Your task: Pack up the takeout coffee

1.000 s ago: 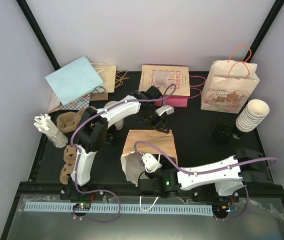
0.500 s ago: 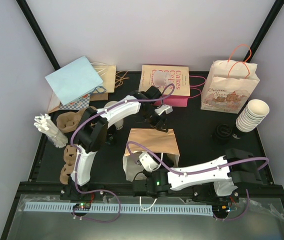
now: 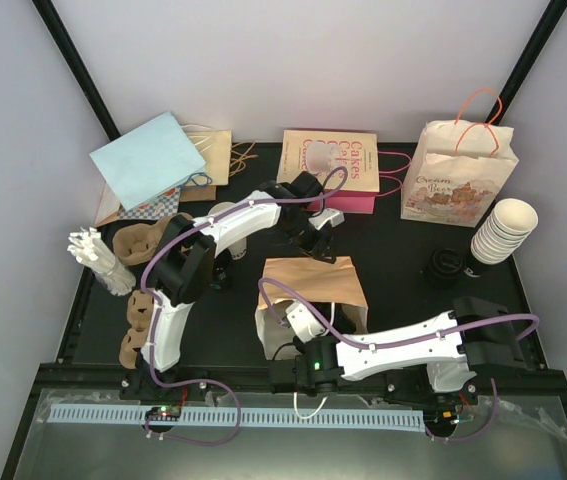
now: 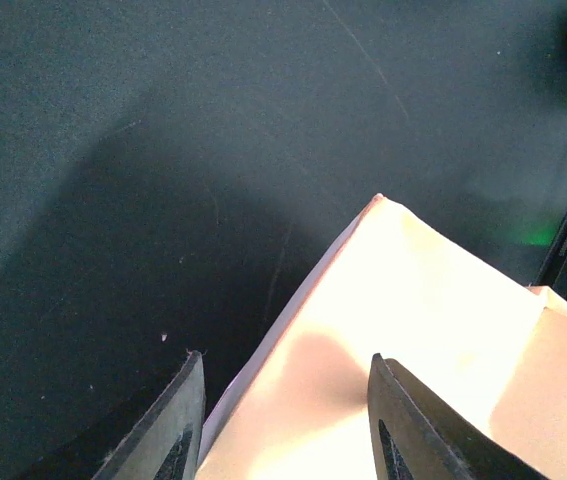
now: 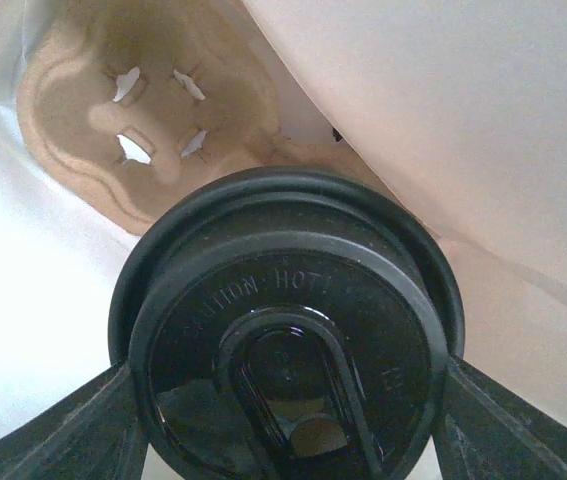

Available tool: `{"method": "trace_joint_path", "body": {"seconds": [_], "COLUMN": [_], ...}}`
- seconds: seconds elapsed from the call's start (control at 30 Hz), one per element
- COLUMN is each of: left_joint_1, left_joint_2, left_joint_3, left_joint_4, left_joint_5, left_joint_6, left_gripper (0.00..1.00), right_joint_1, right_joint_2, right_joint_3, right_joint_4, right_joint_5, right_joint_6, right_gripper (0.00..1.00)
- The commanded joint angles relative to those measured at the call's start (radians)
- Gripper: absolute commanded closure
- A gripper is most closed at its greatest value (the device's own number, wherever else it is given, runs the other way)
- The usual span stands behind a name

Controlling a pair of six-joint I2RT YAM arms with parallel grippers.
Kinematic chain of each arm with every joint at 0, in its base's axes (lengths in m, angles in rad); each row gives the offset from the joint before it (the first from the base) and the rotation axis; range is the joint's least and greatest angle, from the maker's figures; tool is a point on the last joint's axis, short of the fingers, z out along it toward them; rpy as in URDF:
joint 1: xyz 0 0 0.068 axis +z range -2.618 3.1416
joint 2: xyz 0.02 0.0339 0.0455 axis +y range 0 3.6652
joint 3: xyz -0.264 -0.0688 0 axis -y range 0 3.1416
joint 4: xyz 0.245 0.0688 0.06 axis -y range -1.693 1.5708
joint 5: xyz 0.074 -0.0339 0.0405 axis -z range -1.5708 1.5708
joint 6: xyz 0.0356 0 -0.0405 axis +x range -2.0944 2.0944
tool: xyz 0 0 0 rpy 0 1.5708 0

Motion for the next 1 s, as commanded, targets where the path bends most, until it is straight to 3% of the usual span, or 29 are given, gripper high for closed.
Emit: {"method": "trace_joint_path", "body": {"seconds": [0.0, 0.57, 0.97], "left_joint_1": [0.002, 0.002, 0.002], "left_joint_2": [-0.014, -0.012, -0.016], "left_joint_3": [-0.001, -0.001, -0.004], "left_joint_4": [-0.028, -0.031, -0.031], "left_joint_5": [-0.018, -0.004, -0.004], "left_joint_6": [-0.008, -0.010, -0.009], "left_gripper": [0.54, 0.55, 0.55], "right_joint_1": [-0.013, -0.035, -0.036], "right_joint_2": [0.007, 0.030, -0.069], "right_joint_3": [0.005, 0.014, -0.029], "right_joint_4": [-0.057, -0.027, 0.062], "right_joint_5": [0.037, 0.082, 0.011], "right_joint_6": [0.048, -0.004, -0.060], "right_gripper": [0.52, 0.52, 0.52]}}
